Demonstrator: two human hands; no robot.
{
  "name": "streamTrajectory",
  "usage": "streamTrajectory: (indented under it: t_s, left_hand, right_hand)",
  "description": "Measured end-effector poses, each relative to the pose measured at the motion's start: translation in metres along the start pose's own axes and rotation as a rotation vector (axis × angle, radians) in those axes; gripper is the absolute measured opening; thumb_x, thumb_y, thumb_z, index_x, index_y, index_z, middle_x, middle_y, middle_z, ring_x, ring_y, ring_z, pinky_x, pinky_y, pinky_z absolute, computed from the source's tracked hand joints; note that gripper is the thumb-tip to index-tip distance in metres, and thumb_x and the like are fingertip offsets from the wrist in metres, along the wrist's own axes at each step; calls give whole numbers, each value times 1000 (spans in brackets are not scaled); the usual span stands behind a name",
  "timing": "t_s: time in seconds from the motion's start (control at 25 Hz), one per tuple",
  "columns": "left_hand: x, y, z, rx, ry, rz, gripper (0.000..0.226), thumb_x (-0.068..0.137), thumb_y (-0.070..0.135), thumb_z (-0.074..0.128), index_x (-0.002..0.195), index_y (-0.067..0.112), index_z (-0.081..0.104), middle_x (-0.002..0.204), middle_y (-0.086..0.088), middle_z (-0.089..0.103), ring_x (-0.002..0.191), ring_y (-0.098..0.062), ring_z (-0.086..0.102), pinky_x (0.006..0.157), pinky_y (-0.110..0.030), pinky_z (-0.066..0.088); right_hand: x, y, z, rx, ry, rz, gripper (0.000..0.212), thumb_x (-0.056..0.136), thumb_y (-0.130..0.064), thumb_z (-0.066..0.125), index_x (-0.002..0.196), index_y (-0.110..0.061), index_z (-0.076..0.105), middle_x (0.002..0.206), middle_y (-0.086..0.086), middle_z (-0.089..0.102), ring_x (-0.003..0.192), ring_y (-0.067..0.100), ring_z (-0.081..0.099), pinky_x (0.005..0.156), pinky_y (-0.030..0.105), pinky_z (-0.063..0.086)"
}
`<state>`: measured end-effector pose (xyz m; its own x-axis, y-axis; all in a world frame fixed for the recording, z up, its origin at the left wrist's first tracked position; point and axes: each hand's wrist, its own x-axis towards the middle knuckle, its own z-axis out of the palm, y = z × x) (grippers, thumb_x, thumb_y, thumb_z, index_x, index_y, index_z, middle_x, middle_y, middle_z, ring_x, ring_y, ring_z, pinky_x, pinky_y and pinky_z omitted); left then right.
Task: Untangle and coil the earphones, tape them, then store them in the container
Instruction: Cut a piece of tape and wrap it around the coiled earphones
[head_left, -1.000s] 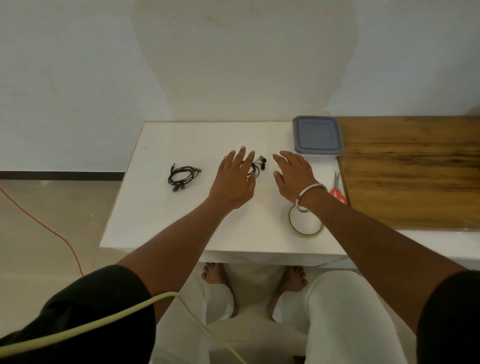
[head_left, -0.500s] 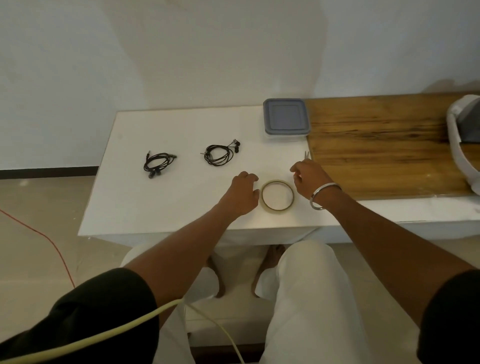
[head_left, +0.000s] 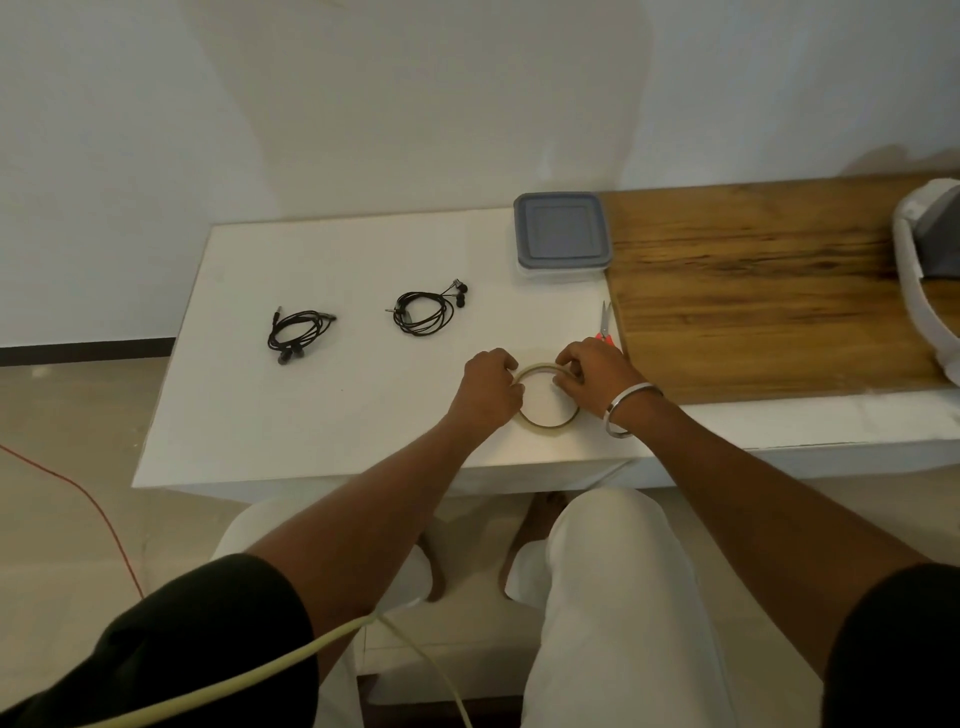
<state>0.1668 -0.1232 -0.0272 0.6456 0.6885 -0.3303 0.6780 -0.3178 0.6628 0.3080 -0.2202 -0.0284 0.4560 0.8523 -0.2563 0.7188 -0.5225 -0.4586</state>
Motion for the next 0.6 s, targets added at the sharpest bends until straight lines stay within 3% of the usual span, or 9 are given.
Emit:
streamTrajectory:
  t_s: [0.2, 0.36, 0.52, 0.6]
  left_hand:
    - [-4, 0, -5, -110, -6, -66, 26, 87, 7, 62, 112, 2, 62, 103, -16, 68, 94, -29, 66, 86, -35, 54]
    - [-3, 1, -5, -130, -21, -82, 23, 89, 10, 58, 110, 6, 65, 104, -10, 68, 91, -22, 65, 77, -26, 52]
    - [3, 3, -9, -275, -68, -106, 41, 87, 3, 50, 126, 16, 56, 108, -5, 66, 81, -9, 58, 61, -13, 43]
    - [9, 5, -10, -374, -131, -95, 52, 86, -4, 45, 132, 19, 52, 113, -7, 65, 87, -13, 58, 66, -16, 46]
  right_hand:
    - [-1, -3, 0, -9, 39, 4, 18, 85, -12, 58, 102, -10, 63, 97, 8, 60, 93, 24, 57, 88, 38, 48]
    - [2, -6, -4, 16, 81, -26, 14, 81, -12, 56, 95, -10, 61, 89, 6, 63, 85, 23, 59, 82, 40, 51]
    - [6, -5, -7, 145, 79, -25, 12, 81, -10, 56, 93, -13, 60, 76, 1, 64, 72, 20, 62, 73, 36, 57]
    - [8, -3, -9, 186, 63, -27, 12, 82, -10, 58, 93, -14, 60, 75, -2, 62, 70, 17, 61, 71, 34, 57]
